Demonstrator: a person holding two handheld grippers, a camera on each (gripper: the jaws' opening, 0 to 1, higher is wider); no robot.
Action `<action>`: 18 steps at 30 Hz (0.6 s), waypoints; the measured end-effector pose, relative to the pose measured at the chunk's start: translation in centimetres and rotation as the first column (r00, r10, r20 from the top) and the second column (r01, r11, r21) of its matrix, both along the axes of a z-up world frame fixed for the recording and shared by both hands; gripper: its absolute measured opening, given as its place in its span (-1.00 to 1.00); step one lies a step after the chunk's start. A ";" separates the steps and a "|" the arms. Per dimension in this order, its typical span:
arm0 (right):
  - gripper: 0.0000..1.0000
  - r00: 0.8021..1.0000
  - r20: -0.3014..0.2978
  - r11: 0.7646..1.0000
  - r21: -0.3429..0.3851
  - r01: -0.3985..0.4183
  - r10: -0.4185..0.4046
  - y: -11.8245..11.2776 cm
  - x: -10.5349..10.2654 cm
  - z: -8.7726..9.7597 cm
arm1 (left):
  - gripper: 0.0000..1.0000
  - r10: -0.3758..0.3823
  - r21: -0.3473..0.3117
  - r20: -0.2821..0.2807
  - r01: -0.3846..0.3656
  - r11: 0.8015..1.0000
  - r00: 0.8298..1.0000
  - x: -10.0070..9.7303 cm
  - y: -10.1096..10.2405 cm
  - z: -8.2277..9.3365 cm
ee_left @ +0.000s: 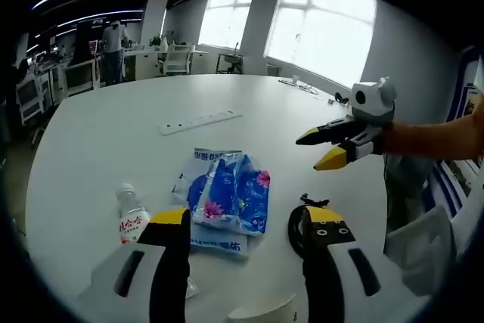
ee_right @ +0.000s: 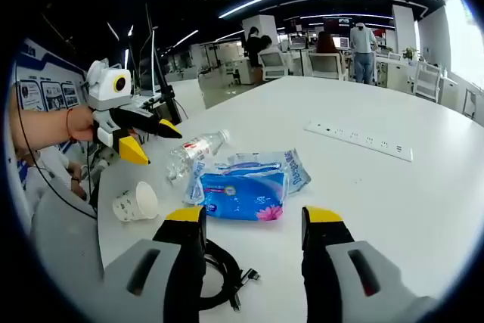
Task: Arrange the tabletop items into an orderly group along one side of the table until the central work area is clear of visible clutter.
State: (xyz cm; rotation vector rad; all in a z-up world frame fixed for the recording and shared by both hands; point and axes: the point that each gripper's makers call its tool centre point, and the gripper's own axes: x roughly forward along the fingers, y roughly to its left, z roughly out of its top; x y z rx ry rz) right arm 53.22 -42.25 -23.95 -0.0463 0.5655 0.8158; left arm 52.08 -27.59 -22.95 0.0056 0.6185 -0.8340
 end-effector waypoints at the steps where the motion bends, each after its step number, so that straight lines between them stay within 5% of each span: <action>1: -0.01 1.000 0.001 1.000 0.000 -0.001 0.001 0.0 0.1 0.0 | 0.19 0.000 0.002 0.000 0.000 1.000 1.000 0.0 -0.1 -0.1; 18: -0.08 1.000 -0.009 1.000 -0.005 -0.005 0.005 0.4 0.8 -1.2 | 0.12 0.025 0.009 -0.037 -0.025 1.000 0.999 0.7 -1.0 -1.6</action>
